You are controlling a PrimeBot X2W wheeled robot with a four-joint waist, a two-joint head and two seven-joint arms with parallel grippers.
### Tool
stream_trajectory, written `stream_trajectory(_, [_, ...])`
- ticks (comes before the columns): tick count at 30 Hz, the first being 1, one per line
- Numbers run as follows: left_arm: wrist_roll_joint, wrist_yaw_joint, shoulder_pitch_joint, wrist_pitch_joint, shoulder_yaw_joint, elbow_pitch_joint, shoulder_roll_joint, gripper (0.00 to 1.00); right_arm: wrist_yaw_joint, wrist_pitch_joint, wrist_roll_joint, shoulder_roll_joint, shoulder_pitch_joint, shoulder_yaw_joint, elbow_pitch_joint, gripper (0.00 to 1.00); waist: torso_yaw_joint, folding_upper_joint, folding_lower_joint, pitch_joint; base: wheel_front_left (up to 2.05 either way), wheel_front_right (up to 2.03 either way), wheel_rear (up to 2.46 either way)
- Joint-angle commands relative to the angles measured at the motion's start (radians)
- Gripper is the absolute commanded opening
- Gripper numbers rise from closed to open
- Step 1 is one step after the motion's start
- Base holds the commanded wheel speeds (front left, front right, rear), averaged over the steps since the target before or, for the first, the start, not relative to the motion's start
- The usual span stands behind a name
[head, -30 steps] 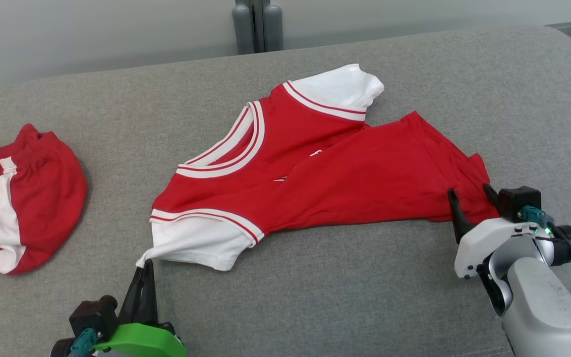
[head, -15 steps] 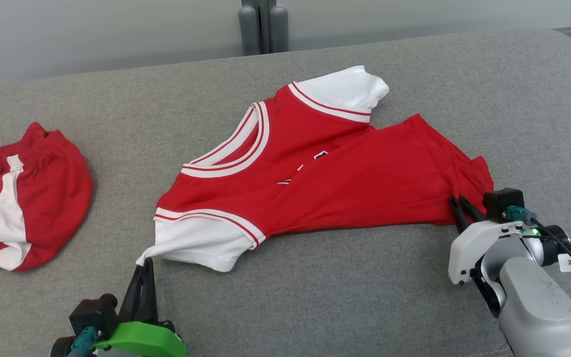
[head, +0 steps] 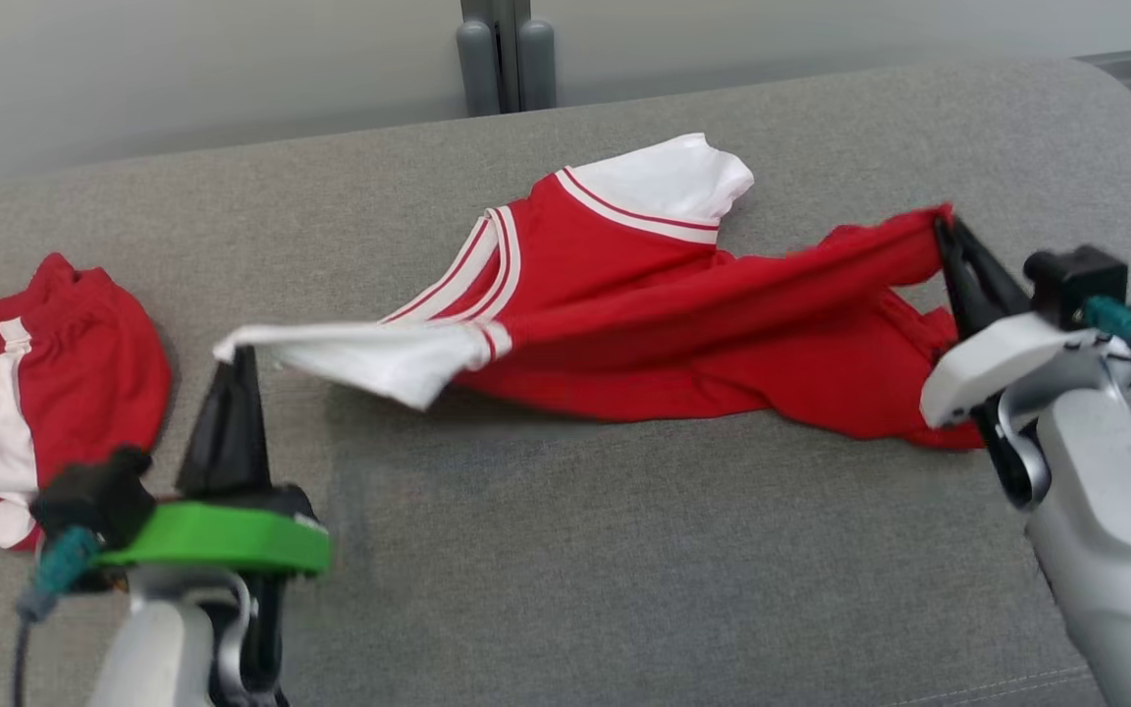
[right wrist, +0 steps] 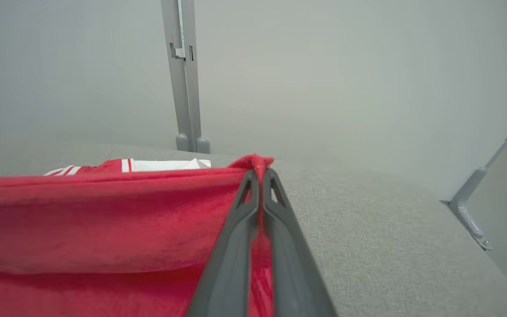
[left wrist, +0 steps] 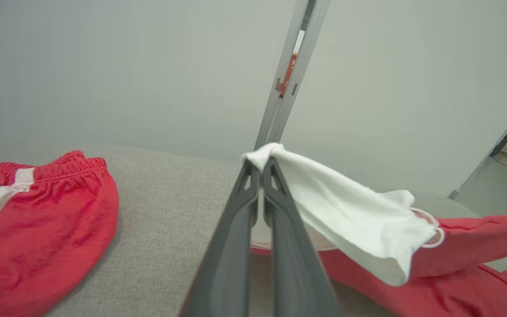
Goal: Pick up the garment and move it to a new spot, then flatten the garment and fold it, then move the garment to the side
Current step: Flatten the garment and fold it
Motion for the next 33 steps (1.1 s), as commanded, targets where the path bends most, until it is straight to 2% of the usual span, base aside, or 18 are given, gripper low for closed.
stream_trajectory(1, [-0.021, -0.004, -0.059, 0.026, 0.015, -0.033, 0.013, 0.00, -0.001, 0.011, 0.017, -0.003, -0.043, -0.008, -0.032, 0.00, -0.010, 0.0000, 0.0000, 0.028, 0.00, 0.00, 0.00])
stream_trajectory(5, [-0.068, -0.007, -0.256, 0.137, 0.028, -0.119, 0.032, 0.00, -0.001, 0.077, 0.033, -0.021, -0.174, 0.008, -0.114, 0.00, -0.021, 0.0000, 0.0000, 0.098, 0.00, 0.00, 0.00])
stream_trajectory(9, [-0.092, 0.001, -0.524, 0.279, 0.017, -0.128, 0.053, 0.00, -0.001, 0.150, 0.076, -0.031, -0.363, 0.019, -0.139, 0.00, -0.024, 0.0000, 0.0000, 0.205, 0.00, 0.00, 0.00])
stream_trajectory(12, [-0.100, 0.036, -0.754, 0.412, 0.000, -0.045, 0.053, 0.00, -0.001, 0.182, 0.090, -0.054, -0.537, 0.031, -0.100, 0.00, -0.017, 0.0000, 0.0000, 0.301, 0.00, 0.00, 0.00])
stream_trajectory(16, [-0.083, 0.037, -1.046, 0.450, -0.010, 0.114, 0.048, 0.00, -0.001, 0.184, 0.068, -0.067, -0.746, 0.030, -0.008, 0.00, -0.004, 0.0000, 0.0000, 0.399, 0.00, 0.00, 0.00])
stream_trajectory(18, [-0.023, 0.015, -1.208, 0.406, -0.035, 0.218, 0.087, 0.00, -0.001, 0.163, 0.044, -0.062, -0.866, 0.031, 0.054, 0.00, -0.011, 0.0000, 0.0000, 0.446, 0.00, 0.00, 0.00])
stream_trajectory(23, [0.065, -0.022, -1.484, 0.236, -0.063, 0.427, 0.112, 0.00, -0.001, 0.056, -0.039, -0.037, -1.058, 0.017, 0.184, 0.00, -0.039, 0.0000, 0.0000, 0.506, 0.00, 0.00, 0.00])
stream_trajectory(26, [0.141, -0.043, -1.606, 0.095, -0.119, 0.508, 0.129, 0.00, -0.001, 0.005, -0.078, -0.024, -1.149, -0.020, 0.237, 0.00, -0.038, 0.0000, 0.0000, 0.539, 0.00, 0.00, 0.00])
stream_trajectory(29, [0.174, -0.054, -1.645, -0.017, -0.143, 0.555, 0.118, 0.00, -0.001, -0.011, -0.126, -0.016, -1.174, -0.039, 0.273, 0.00, -0.018, 0.0000, 0.0000, 0.567, 0.00, 0.00, 0.00])
stream_trajectory(33, [0.158, -0.072, -1.583, -0.065, -0.148, 0.574, 0.107, 0.00, -0.001, -0.019, -0.183, -0.014, -1.138, -0.048, 0.283, 0.00, 0.015, 0.0000, 0.0000, 0.583, 0.00, 0.00, 0.00])
